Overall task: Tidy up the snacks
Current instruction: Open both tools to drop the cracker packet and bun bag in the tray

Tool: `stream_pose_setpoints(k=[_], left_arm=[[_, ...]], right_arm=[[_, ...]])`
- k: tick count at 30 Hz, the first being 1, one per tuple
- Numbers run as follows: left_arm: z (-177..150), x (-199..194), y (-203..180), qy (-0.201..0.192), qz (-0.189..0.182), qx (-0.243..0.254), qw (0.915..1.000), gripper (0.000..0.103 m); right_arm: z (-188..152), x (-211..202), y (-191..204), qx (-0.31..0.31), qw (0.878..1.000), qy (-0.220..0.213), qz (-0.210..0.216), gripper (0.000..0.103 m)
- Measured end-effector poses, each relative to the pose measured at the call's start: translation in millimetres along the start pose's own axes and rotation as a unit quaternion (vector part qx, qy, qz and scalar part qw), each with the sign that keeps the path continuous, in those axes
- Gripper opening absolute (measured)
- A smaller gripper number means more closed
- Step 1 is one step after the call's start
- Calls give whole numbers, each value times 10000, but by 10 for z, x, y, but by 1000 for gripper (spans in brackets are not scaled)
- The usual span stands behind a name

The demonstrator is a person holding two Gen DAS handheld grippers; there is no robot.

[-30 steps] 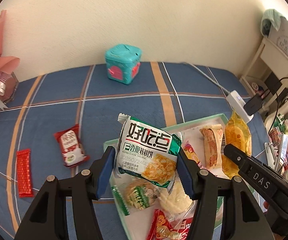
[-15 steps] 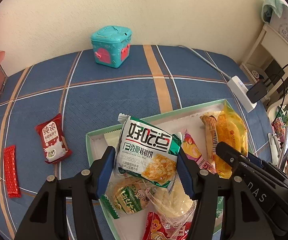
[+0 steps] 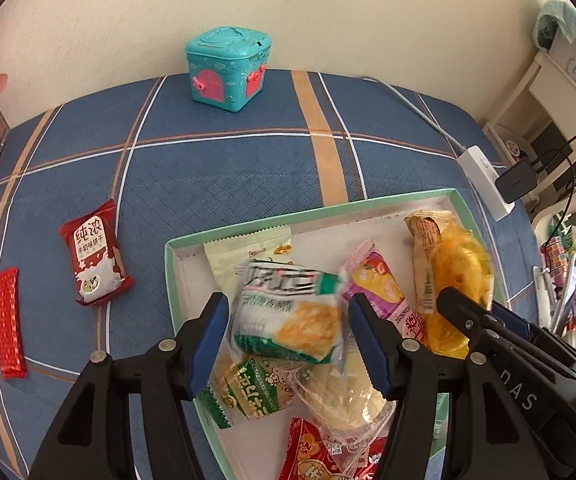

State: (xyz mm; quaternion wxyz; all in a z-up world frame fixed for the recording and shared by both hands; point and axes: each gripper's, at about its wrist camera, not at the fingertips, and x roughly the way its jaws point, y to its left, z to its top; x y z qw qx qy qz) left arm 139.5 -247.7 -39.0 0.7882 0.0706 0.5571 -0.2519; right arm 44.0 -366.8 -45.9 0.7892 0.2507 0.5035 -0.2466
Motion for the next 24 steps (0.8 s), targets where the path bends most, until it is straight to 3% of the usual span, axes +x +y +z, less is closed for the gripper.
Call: stream_pose_setpoints(k=[6,9,15,24], left_arm=[[29,-165,86,-70,-47,-67,9999,64],[41,-241,153,-105,-56,-102,9999,69],[46,-410,322,-239,173,-135,9995,76],[-40,-540,672,-315,667,-296,9968,79]], right_arm=[[-8,-125,49,-103,9999,-39,-120,58],[-14,-202,71,-149,9999,-56,-66,60],[-63,-319,152,-300,9994,-125,-75,75],[-163,-394,289,-510,9986,-151,-51,85]])
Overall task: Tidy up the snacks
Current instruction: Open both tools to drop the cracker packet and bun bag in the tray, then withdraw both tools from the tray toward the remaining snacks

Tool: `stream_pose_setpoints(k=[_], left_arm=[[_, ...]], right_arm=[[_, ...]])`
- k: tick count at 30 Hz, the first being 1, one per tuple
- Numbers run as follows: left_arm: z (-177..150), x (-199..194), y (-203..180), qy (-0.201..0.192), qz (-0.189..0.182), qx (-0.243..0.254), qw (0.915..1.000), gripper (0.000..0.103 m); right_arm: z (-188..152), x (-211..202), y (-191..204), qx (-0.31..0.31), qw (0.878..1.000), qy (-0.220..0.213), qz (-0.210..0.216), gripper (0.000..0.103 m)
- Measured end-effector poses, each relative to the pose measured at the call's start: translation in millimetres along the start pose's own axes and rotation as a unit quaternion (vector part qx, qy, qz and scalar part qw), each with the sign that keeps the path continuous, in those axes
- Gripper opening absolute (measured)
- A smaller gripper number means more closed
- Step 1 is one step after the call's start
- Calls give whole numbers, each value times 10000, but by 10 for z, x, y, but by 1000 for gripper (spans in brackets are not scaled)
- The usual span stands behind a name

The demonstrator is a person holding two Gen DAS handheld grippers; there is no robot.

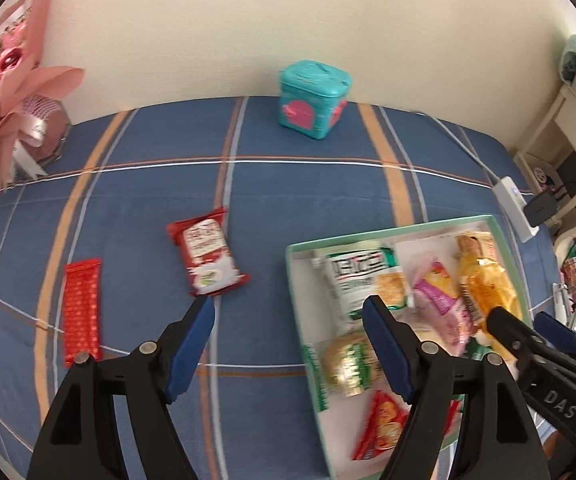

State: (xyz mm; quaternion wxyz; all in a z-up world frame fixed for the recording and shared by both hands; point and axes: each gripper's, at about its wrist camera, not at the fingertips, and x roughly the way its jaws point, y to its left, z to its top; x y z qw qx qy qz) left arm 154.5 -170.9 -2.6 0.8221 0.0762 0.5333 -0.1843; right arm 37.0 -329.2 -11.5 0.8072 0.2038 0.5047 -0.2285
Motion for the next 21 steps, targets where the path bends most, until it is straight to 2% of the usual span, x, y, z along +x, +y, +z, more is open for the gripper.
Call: stream_pose_setpoints(k=[2,9,12,14,17,21], left_arm=[[-14,-8,108,5,129,-61,9999,88],[-36,-75,445,-80,515,-236,9984,88],[-48,-88,560,-112,734,-283,9968,88],[-70,-85,632,-95,867,-310,9957,90],[-101,-80,751,-78,1002,-412,9941,97],[-128,-113,905,-152,1104,-547,9923,100]], right_arm=[[-10,-14,33,-60,10000,-24,20,85],[-34,-70,141,-185,9997,-96,84,87],[-39,-95,191,-252,9995,-129,140,93],[-45,-108,217,-279,9994,-160,154,100],[-55,-108,248,-317,9992,-163,172,102],[-63,-91,282,-322,9992,-149,198,103]])
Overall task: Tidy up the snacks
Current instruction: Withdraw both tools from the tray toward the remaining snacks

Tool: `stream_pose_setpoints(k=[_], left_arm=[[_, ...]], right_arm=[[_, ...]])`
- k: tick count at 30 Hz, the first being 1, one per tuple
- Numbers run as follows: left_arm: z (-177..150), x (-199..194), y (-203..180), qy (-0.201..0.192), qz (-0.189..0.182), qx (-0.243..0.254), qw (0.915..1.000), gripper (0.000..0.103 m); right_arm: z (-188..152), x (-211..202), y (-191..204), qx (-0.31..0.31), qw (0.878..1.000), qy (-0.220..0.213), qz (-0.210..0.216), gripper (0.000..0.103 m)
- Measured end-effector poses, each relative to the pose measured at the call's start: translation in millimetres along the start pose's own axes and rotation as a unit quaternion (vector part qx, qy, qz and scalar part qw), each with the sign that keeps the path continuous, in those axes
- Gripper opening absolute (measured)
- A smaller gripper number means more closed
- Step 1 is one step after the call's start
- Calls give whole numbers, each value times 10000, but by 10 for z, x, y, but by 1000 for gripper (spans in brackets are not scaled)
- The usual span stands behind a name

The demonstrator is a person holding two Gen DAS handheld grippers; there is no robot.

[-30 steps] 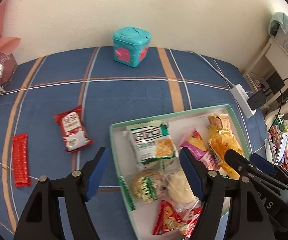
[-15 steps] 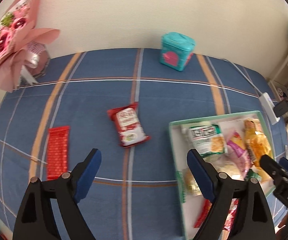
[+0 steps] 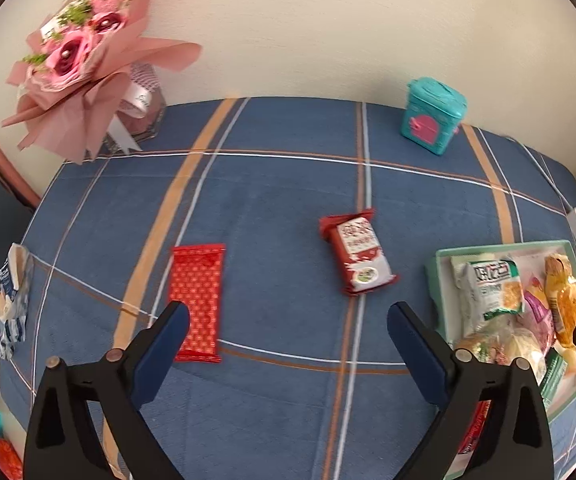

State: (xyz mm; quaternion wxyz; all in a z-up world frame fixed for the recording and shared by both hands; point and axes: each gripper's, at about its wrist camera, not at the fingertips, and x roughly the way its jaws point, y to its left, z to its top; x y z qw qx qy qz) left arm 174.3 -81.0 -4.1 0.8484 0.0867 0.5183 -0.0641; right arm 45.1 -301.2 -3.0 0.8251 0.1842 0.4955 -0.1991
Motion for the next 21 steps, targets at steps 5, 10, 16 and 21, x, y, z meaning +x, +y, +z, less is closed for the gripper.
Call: stream_pose_setpoints(k=[5,10,16,21], left_arm=[[-9,-25,182,-56,238,-70,9997,100],[-27,-38,457,-47,330,-217,9992,100],[-53,-43,791,15,652,-351,9973,100],[-79,-52,1079,53,753,-584,9954,100]], right_arm=[[-34,1,160,-217,9997,-57,80,103],[-92,27,476,-577,9981,-19,224,103],[-216,59,949,-1072,9933,38,440,103],[-332,117,1298,-1398,9879,134,658,103]])
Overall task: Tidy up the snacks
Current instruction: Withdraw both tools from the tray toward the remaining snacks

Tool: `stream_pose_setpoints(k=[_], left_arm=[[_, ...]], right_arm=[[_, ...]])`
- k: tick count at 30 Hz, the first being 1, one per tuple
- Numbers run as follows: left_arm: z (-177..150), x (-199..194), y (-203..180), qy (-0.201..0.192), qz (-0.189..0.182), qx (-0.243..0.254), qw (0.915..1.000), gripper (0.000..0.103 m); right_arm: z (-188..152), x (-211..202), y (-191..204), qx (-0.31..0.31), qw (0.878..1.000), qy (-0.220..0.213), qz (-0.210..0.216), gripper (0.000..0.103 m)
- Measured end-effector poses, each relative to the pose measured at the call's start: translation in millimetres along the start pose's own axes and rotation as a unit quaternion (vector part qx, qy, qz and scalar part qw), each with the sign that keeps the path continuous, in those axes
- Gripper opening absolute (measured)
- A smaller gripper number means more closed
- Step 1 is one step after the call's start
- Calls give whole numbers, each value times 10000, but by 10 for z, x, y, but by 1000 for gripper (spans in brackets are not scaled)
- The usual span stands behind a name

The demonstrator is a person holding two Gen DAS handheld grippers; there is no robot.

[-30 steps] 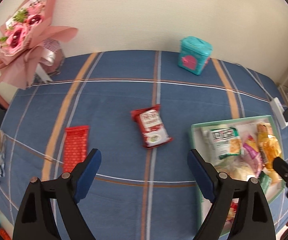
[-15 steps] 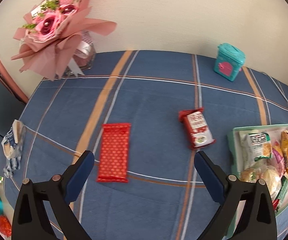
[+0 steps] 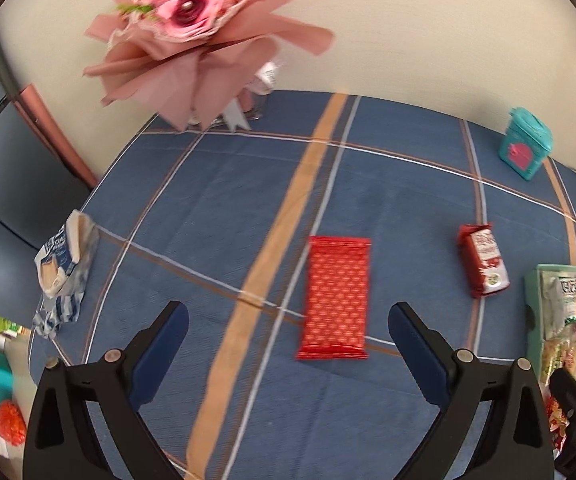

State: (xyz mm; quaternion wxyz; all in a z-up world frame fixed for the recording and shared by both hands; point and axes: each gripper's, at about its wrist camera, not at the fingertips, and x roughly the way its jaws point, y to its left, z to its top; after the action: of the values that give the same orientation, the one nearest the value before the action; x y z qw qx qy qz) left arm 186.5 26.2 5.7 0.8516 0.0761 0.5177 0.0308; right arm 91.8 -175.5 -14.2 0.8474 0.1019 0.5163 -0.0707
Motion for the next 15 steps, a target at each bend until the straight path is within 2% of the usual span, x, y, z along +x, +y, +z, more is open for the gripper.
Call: stream_pose_setpoints(k=[6,15], left_arm=[[-21,112,195,121,-113,-214,9996,100],[64,241,225,200,-178,-223,9994,100]], right_arm=[[13,127,296,-160,9998,37,93,103],[-4,309,545,-289,9992,124,243,103]])
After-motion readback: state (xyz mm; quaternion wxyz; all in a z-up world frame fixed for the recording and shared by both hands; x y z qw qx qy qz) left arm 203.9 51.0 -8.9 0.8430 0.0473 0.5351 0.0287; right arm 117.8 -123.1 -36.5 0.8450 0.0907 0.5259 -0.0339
